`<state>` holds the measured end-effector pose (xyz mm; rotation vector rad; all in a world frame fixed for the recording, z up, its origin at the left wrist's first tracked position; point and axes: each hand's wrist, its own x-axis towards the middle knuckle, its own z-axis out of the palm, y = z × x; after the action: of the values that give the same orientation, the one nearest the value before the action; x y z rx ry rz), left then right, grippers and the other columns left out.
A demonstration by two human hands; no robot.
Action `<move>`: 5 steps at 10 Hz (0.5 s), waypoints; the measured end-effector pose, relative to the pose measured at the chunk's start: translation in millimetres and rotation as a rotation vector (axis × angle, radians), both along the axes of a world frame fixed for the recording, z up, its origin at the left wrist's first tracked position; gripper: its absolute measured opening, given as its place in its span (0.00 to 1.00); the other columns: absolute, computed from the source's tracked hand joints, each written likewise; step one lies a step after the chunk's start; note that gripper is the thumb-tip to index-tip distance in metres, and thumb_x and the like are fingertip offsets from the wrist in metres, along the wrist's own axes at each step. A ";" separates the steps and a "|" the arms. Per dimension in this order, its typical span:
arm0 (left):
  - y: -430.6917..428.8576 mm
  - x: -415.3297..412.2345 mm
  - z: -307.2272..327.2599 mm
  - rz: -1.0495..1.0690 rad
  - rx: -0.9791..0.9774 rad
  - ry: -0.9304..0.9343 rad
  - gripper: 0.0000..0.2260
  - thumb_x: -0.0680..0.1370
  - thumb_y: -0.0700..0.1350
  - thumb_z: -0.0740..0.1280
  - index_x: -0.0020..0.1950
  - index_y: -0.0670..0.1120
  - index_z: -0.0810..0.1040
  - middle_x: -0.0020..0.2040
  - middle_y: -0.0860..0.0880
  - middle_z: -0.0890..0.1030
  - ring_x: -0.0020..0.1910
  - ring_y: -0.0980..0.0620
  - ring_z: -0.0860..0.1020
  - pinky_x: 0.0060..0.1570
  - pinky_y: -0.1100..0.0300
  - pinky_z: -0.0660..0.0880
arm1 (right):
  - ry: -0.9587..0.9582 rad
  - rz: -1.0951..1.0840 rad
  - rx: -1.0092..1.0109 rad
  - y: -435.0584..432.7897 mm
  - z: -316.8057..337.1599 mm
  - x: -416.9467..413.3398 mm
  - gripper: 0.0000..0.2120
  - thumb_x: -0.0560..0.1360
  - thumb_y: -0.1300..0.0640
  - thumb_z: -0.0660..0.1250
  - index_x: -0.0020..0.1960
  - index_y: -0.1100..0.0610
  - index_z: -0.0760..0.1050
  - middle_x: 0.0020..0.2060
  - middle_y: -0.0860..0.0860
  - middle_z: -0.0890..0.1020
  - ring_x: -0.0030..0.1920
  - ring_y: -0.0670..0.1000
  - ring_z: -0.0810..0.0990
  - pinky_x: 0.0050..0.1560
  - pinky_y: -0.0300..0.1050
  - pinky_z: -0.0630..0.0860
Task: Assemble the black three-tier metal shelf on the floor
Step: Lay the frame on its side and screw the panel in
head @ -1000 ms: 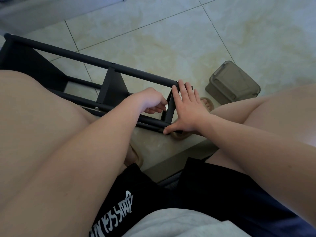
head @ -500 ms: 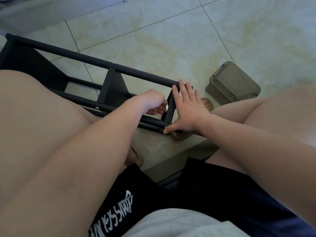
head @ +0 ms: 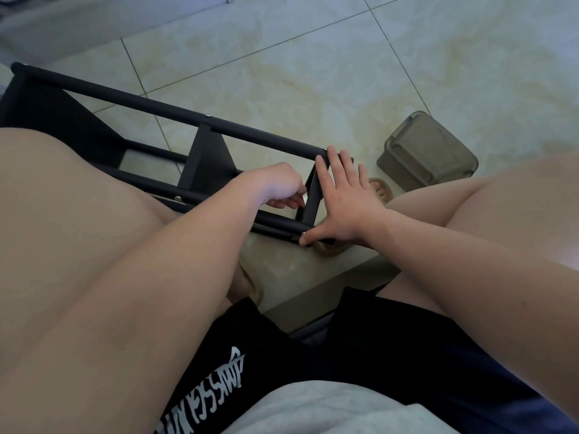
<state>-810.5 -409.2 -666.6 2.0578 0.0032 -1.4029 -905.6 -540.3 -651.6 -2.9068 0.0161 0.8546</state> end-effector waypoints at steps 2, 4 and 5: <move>4.7 1.5 4.4 -0.076 -0.003 -0.021 0.09 0.84 0.43 0.59 0.52 0.45 0.78 0.38 0.55 0.85 0.41 0.57 0.80 0.40 0.62 0.74 | 0.001 0.002 -0.002 -1.3 -2.4 0.8 0.75 0.56 0.18 0.68 0.81 0.56 0.29 0.79 0.56 0.30 0.79 0.60 0.29 0.79 0.64 0.37; 10.1 3.8 6.1 -0.161 0.025 -0.051 0.10 0.83 0.41 0.58 0.47 0.47 0.78 0.35 0.57 0.84 0.41 0.59 0.80 0.40 0.61 0.73 | 0.002 0.008 -0.007 -2.3 -3.6 0.8 0.75 0.56 0.17 0.66 0.80 0.56 0.29 0.79 0.56 0.30 0.79 0.60 0.29 0.79 0.64 0.37; 14.0 5.1 6.3 -0.216 0.030 -0.063 0.11 0.83 0.40 0.59 0.44 0.48 0.79 0.35 0.57 0.84 0.40 0.59 0.80 0.39 0.62 0.73 | 0.004 0.007 -0.008 -2.5 -3.9 0.9 0.75 0.55 0.17 0.66 0.80 0.56 0.29 0.79 0.56 0.30 0.79 0.60 0.29 0.79 0.64 0.37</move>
<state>-805.4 -395.2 -660.3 2.1791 -0.2325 -1.4716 -904.7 -542.8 -655.5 -2.9145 0.0091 0.8632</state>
